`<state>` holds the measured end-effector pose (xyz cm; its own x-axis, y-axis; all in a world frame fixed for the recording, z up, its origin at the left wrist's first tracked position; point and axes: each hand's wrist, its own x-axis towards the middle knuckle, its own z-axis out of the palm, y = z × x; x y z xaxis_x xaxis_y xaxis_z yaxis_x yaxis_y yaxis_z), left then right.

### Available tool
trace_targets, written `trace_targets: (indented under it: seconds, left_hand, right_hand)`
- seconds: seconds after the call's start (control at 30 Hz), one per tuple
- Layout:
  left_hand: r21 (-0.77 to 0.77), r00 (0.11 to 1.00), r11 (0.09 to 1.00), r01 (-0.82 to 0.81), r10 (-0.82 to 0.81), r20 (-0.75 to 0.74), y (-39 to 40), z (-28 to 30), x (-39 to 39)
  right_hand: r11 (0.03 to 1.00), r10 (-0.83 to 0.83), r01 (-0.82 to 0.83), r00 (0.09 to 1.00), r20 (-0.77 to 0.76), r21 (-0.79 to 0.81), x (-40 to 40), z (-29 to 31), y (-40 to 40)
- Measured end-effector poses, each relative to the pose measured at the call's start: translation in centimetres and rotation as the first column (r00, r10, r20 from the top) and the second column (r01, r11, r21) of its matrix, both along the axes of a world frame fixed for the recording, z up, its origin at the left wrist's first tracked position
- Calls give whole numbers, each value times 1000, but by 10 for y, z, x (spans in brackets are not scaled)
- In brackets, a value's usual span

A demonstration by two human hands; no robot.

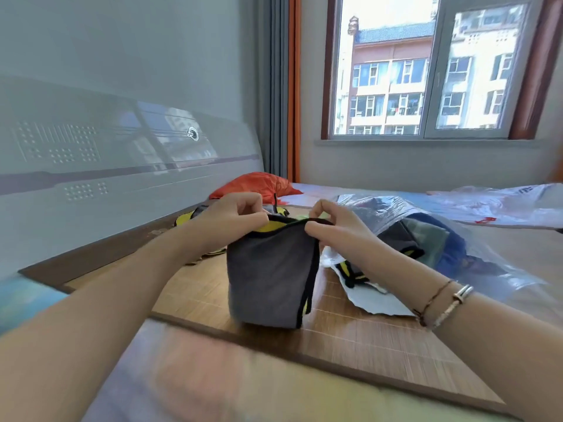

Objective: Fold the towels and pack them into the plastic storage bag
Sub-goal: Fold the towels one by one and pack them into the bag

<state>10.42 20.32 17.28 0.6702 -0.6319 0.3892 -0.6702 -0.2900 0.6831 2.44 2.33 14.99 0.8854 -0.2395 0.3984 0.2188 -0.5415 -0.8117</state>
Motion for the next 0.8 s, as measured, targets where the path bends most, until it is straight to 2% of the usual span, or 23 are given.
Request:
trace_targets:
  seconds: [0.13, 0.23, 0.3, 0.37, 0.43, 0.47, 0.53, 0.63, 0.7, 0.8]
  left_hand:
    - [-118, 1000, 993, -19, 15, -27, 1, 45, -8]
    - [-25, 997, 999, 29, -31, -68, 6, 62, -10]
    - [112, 998, 993, 32, -27, -48, 9, 61, -4]
    - [187, 1000, 982, 0, 1, -3, 7, 50, 9]
    - [205, 998, 977, -62, 56, 33, 0, 34, 27]
    - [176, 993, 978, -108, 99, 59, -4, 26, 34]
    - [-12, 967, 975, -223, 223, 124, -13, 18, 50]
    - [-367, 924, 895, -252, 336, 184, -17, 30, 57]
    - [-423, 903, 884, -197, 332, 273, -13, 39, 56]
    - [-315, 920, 941, -122, 227, 320, -2, 26, 55]
  right_hand:
    - [1000, -16, 16, 992, 127, -6, -4, 48, 3]
    - [998, 1, -11, 989, 150, 67, -1, 71, 0]
    - [998, 42, -45, 997, 68, 41, 7, 75, -6]
    - [996, 53, -60, 993, -108, -62, 20, 69, -16]
    - [968, -25, -40, 967, -255, -249, 37, 58, -24]
    - [927, -91, -8, 965, -246, -374, 46, 54, -28]
    - [852, -156, 109, 986, -50, -513, 66, 53, -32]
    - [895, -114, 238, 940, 321, -378, 80, 64, -30]
    - [928, -47, 198, 901, 431, -314, 80, 67, -28]
    - [943, 48, 87, 920, 390, -322, 68, 46, -27]
